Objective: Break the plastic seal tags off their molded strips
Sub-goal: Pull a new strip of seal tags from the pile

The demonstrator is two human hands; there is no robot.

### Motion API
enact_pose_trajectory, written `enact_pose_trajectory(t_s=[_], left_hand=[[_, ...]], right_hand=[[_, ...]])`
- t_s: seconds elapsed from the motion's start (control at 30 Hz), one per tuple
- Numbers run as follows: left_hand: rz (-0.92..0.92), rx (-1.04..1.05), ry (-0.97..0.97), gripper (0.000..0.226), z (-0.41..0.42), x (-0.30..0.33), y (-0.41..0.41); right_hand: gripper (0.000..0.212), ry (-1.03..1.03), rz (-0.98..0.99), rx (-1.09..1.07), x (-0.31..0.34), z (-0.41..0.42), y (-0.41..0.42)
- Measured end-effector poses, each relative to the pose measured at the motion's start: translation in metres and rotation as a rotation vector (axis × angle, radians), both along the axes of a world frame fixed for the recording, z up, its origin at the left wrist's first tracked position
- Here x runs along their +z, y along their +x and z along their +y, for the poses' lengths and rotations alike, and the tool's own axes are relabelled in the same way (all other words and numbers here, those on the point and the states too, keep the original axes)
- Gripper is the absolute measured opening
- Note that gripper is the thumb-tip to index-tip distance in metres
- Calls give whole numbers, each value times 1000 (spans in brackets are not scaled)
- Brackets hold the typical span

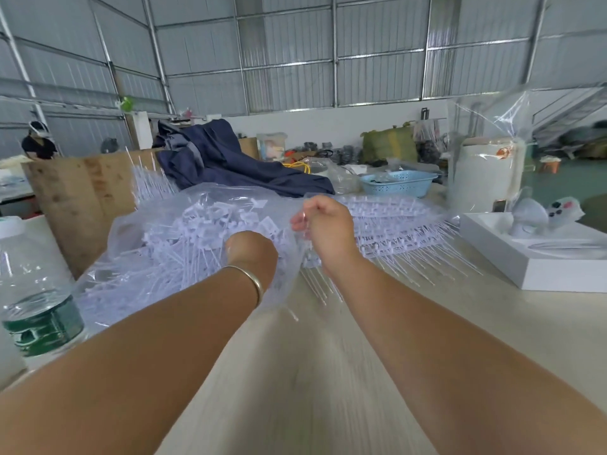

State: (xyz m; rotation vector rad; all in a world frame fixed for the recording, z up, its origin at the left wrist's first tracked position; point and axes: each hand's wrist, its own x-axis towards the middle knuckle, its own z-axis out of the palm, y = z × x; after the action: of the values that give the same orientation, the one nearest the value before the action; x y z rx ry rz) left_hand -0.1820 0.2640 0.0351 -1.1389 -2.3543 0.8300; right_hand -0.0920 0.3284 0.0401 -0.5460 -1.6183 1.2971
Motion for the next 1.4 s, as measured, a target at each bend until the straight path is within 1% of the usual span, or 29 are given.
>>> enact_pose_trajectory(t_s=[0.1, 0.2, 0.33, 0.4, 0.47, 0.5, 0.57, 0.6, 0.63, 0.7, 0.77, 0.83, 0.87, 0.93, 1.0, 1.1, 1.2, 1.3, 1.4], left_hand=[[-34, 46, 92, 27, 15, 2, -15], [-60, 73, 184, 30, 22, 0, -25], [-74, 15, 253, 31, 21, -5, -22], [-124, 2, 316, 32, 15, -3, -13], [-163, 8, 351, 31, 4, 4, -2], [-178, 24, 345, 31, -1, 7, 4], [-171, 62, 288, 33, -12, 12, 21], [-133, 64, 248, 34, -16, 15, 31], [-86, 60, 218, 35, -20, 18, 40], [-50, 37, 240, 34, -28, 26, 57], [-98, -35, 370, 31, -34, 33, 71], [-133, -170, 549, 31, -37, 35, 82], [-148, -238, 638, 32, -39, 35, 87], [-191, -341, 759, 33, -42, 33, 94], [-234, -397, 796, 35, -43, 29, 99], [-286, -431, 819, 38, -43, 24, 100], [-324, -440, 845, 39, -42, 20, 99], [-365, -447, 857, 40, -40, 15, 100], [-395, -470, 861, 33, -43, 10, 100]], right_hand=[[30, 195, -10, 93, 2, -9, 7], [24, 309, -142, 113, -11, -7, 20], [29, 319, -350, 170, -32, 9, 38], [24, 284, -411, 167, -40, 22, 48], [30, 246, -482, 74, -50, 40, 61], [30, 253, -551, -7, -56, 52, 68], [29, 311, -789, -198, -68, 74, 82], [43, 331, -950, -283, -74, 83, 88], [64, 332, -1100, -337, -79, 90, 92], [99, 309, -1284, -370, -88, 99, 92], [119, 268, -1349, -333, -95, 106, 83], [123, 236, -1380, -304, -101, 113, 70], [120, 241, -1405, -318, -103, 116, 64], [103, 297, -1490, -376, -105, 123, 54], [86, 377, -1565, -414, -102, 130, 49], [58, 464, -1537, -342, -93, 140, 43], [47, 463, -1491, -229, -90, 142, 38], [43, 516, -1537, -252, -93, 138, 37], [39, 577, -1614, -240, -91, 129, 46]])
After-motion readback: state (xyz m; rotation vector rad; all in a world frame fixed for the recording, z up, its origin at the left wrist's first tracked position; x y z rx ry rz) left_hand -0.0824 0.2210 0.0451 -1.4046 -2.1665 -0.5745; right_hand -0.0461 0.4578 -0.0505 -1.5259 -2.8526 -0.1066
